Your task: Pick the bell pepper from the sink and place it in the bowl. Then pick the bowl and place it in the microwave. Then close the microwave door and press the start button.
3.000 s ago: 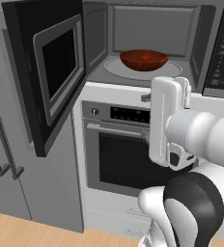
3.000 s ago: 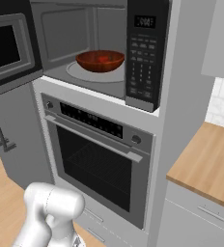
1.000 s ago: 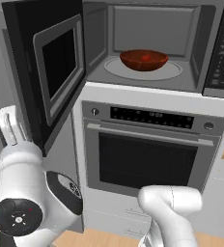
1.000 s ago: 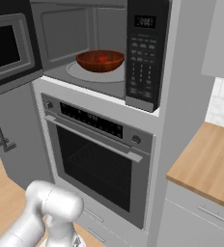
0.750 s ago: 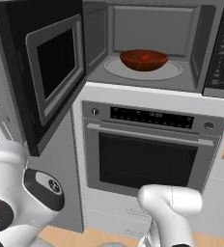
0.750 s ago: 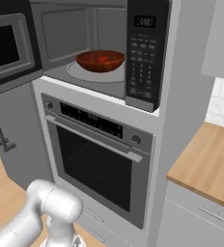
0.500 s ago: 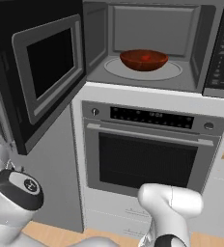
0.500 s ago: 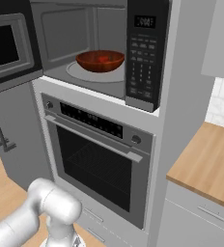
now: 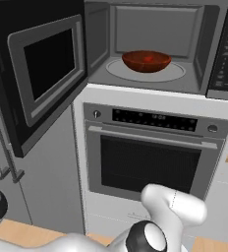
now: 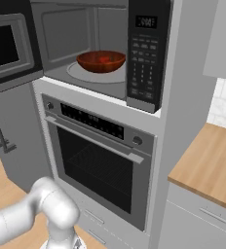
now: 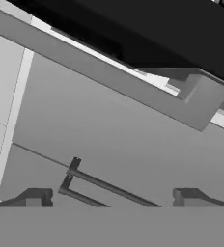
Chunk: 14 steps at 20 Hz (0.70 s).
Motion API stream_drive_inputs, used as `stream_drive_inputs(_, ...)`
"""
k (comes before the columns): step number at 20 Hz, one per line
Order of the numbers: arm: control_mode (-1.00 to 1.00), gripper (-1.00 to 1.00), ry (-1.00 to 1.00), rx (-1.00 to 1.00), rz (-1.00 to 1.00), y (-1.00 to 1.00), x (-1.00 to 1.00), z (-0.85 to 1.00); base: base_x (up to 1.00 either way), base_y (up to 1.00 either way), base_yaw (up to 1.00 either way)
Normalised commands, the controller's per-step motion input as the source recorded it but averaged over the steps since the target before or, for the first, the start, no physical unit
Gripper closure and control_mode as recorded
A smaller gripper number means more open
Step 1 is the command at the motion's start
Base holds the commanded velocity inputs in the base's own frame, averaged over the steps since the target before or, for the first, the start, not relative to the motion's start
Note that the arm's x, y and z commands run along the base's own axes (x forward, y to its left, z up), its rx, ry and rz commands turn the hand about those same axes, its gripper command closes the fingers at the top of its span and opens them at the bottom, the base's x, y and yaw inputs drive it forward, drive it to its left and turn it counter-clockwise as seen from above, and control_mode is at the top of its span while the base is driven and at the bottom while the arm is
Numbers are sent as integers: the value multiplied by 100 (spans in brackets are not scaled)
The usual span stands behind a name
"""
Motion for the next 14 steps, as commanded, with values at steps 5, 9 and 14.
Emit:
stream_drive_inputs(5,-100,-100,-1,3,-9,10,47,-8,0,0,0)
stream_drive_inputs(9,-100,-100,-11,1,-2,6,54,-43,0,0,0)
stream_drive_inputs(14,-100,-100,-43,13,0,1,17,-92,0,0,0)
